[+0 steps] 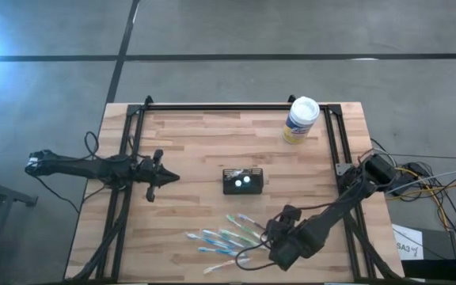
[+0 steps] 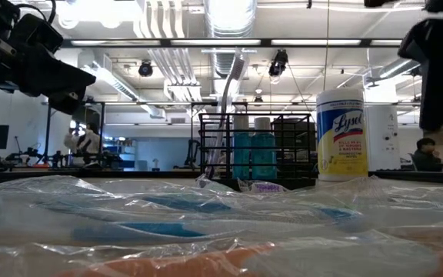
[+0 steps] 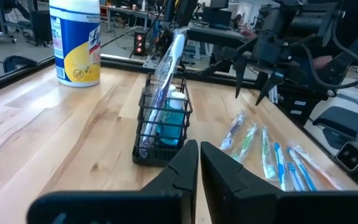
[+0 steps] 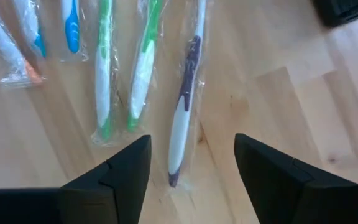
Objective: Pick & Place toothbrushing station
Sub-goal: Put the violet toothbrush into the mesh organizer
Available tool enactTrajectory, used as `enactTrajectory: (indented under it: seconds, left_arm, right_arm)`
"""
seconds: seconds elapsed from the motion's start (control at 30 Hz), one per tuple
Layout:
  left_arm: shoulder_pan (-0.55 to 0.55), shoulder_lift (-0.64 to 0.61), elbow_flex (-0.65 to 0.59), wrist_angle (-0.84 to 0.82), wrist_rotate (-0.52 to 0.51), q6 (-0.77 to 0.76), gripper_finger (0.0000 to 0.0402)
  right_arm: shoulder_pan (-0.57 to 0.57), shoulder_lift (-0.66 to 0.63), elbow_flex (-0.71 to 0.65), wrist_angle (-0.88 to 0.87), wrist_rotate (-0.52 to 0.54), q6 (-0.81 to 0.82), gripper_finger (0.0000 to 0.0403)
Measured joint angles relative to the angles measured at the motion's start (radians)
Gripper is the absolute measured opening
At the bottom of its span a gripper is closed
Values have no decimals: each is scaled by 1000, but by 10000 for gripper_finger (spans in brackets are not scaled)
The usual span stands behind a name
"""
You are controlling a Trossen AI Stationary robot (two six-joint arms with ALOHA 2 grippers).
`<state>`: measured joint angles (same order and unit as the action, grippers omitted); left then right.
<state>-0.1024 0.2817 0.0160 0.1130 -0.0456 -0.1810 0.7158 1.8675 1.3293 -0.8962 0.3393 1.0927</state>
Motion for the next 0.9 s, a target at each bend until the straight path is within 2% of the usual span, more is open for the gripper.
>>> enactTrajectory:
  seconds: [0.37, 0.57, 0.7, 0.9]
  left_arm:
    - [0, 1, -7, -26, 0, -31, 21]
    - [0, 1, -8, -8, -11, -25, 25]
    - [0, 1, -8, -9, -11, -27, 23]
    - [0, 1, -9, -9, -11, -8, 19]
  right_arm:
    - [-18, -1, -179, 207, 0, 4, 221]
    - [-18, -5, -259, 256, -5, 79, 210]
    - [-18, -9, -281, 264, -34, 90, 166]
    - [-9, -14, -272, 246, -46, 88, 62]
